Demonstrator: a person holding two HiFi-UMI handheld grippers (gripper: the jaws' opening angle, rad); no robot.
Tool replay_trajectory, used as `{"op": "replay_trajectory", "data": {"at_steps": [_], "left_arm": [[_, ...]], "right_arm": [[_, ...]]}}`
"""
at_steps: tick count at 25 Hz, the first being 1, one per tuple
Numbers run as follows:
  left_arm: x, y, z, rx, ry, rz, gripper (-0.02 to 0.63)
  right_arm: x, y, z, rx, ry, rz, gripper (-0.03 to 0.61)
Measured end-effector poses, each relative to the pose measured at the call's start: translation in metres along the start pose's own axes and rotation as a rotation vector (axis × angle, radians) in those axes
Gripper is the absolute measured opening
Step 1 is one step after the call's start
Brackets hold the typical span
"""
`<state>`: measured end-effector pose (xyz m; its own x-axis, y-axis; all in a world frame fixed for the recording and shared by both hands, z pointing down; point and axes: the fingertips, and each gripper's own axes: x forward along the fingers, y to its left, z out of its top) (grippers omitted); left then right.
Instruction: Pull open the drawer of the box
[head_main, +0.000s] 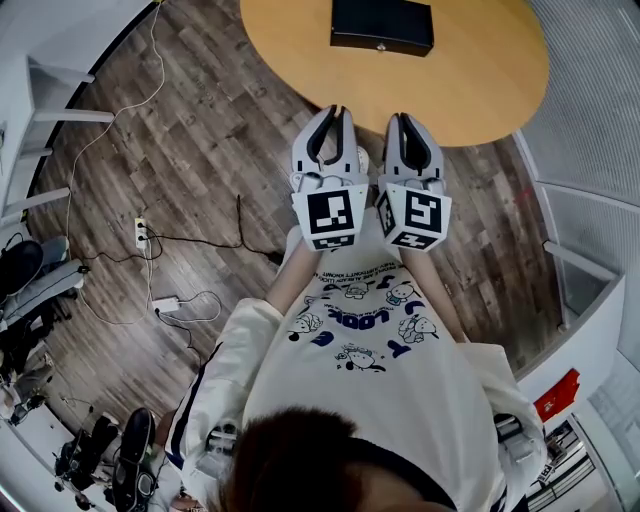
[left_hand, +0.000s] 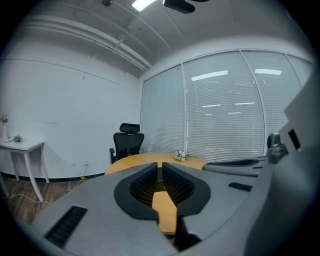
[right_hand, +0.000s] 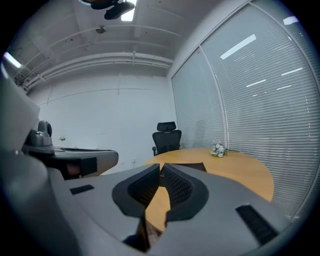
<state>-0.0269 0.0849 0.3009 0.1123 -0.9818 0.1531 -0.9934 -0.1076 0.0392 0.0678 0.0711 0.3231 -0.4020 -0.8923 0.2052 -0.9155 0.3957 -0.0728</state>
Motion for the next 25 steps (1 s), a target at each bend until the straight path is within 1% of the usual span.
{"op": "replay_trajectory", "data": {"at_steps": [15,25], "left_arm": [[0.097,0.007,-0.001,0.007,0.049,0.023,0.038],[0.161,0.005,-0.010,-0.003,0.101,0.040,0.038]], "right_arm": [[0.093,-0.044,0.007,0.024,0.045,0.025,0.046],[0.150,-0.072,0.000,0.019,0.108,0.067,0.046]]}}
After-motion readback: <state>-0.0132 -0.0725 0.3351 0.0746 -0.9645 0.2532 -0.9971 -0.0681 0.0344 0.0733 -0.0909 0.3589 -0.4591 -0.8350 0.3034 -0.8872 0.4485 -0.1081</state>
